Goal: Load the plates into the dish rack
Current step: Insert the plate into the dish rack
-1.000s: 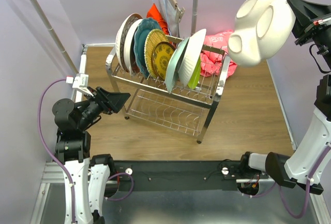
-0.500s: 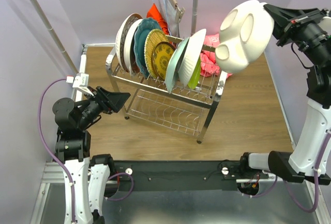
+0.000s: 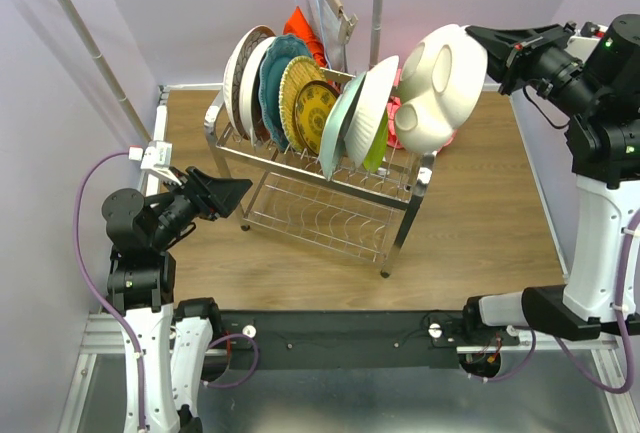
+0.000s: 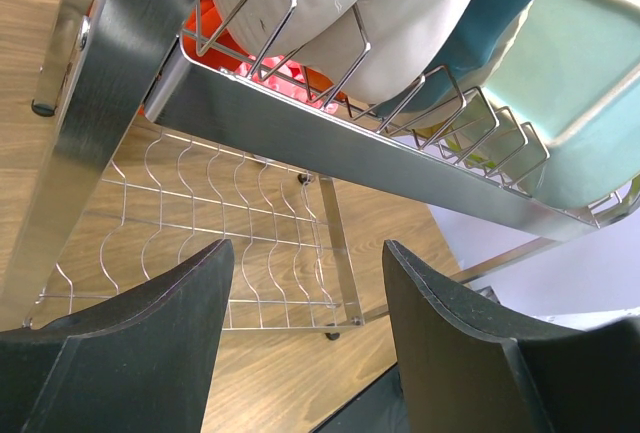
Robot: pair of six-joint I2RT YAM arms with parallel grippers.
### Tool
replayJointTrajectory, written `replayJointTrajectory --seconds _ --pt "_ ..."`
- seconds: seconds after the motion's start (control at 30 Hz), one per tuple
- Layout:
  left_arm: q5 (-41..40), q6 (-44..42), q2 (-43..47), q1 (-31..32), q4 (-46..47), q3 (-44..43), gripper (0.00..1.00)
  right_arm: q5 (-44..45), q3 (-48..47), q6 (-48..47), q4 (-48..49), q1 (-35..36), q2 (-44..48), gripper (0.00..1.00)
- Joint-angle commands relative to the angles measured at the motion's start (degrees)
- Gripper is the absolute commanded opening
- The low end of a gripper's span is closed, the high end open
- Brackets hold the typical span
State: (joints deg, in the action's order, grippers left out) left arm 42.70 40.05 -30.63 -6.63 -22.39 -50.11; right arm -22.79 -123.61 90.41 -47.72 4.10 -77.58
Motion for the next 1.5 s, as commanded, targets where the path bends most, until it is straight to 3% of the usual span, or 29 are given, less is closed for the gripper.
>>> replayJointTrajectory --seconds 0.0,0.67,1.13,1.47 --pt "-0.2 -0.9 0.1 0.2 0.3 -0.3 0.7 2.9 -2.5 3.2 7.3 1.3 2.2 0.01" --pt "-0.3 -1.8 -0.9 0.2 0.6 -2.7 0.7 5.1 0.3 2.1 6.1 3.2 3.0 0.01" --pt "-0.9 -2.3 -1.3 0.2 0.4 -2.5 0.7 7.4 2.1 0.9 6.6 8.3 1.6 0.01" --pt "-1.0 -2.6 -1.6 0.2 0.9 -1.7 0.7 7.8 -3.3 2.0 10.6 9.0 -1.3 0.01"
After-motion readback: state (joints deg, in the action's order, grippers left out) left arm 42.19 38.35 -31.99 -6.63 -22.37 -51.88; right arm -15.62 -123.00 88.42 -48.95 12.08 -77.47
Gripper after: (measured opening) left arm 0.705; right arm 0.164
